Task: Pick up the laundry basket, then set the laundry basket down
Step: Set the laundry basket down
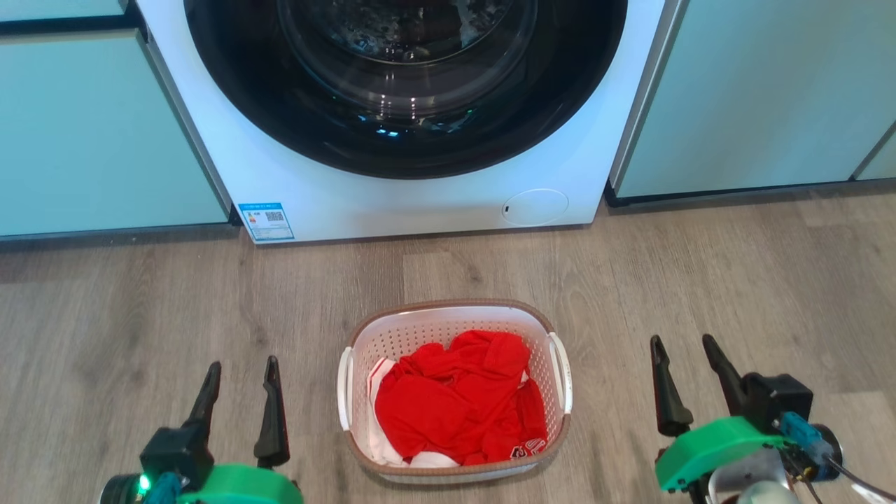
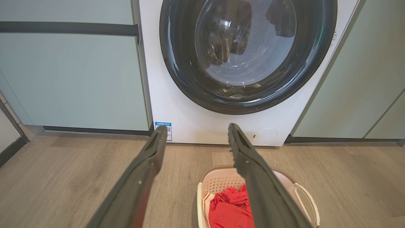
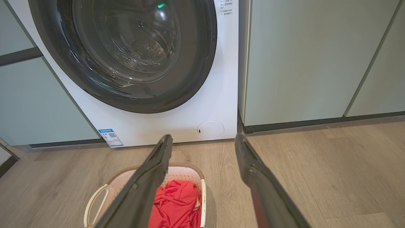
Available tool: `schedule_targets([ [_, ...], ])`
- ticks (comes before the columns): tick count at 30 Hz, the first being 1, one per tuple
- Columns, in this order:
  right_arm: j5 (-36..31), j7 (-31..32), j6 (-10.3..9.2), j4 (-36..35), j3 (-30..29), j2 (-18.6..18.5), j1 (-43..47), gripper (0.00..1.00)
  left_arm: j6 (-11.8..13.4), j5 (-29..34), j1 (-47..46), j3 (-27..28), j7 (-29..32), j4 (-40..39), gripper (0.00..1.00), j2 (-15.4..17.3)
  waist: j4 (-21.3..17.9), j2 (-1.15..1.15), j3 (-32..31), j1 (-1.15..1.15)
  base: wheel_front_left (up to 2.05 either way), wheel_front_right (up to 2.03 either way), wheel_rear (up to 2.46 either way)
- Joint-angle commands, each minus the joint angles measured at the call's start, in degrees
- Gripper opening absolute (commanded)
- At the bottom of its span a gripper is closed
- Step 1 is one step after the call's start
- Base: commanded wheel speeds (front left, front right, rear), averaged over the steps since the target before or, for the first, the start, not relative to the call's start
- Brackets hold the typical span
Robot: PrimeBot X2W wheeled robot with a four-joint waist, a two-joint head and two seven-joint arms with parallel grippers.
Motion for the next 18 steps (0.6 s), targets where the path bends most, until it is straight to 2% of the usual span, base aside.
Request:
schedule_targets([
  [1,-0.49,-0.69,0.12,-1.86,1.12,-0.35,-0.49,1.0,0.29,0.48,-1.2,1.67,-0.56,-2.32,1.0,-0.28,-0.03,0.0,-0.16,0.0,0.0,0.0,0.0],
  [18,-0.94,-0.69,0.12,-2.01,0.68,-0.35,-0.34,1.0,0.6,0.21,-0.31,1.62,-0.56,-1.48,1.0,-0.29,-0.17,0.0,-0.78,0.0,0.0,0.0,0.0],
])
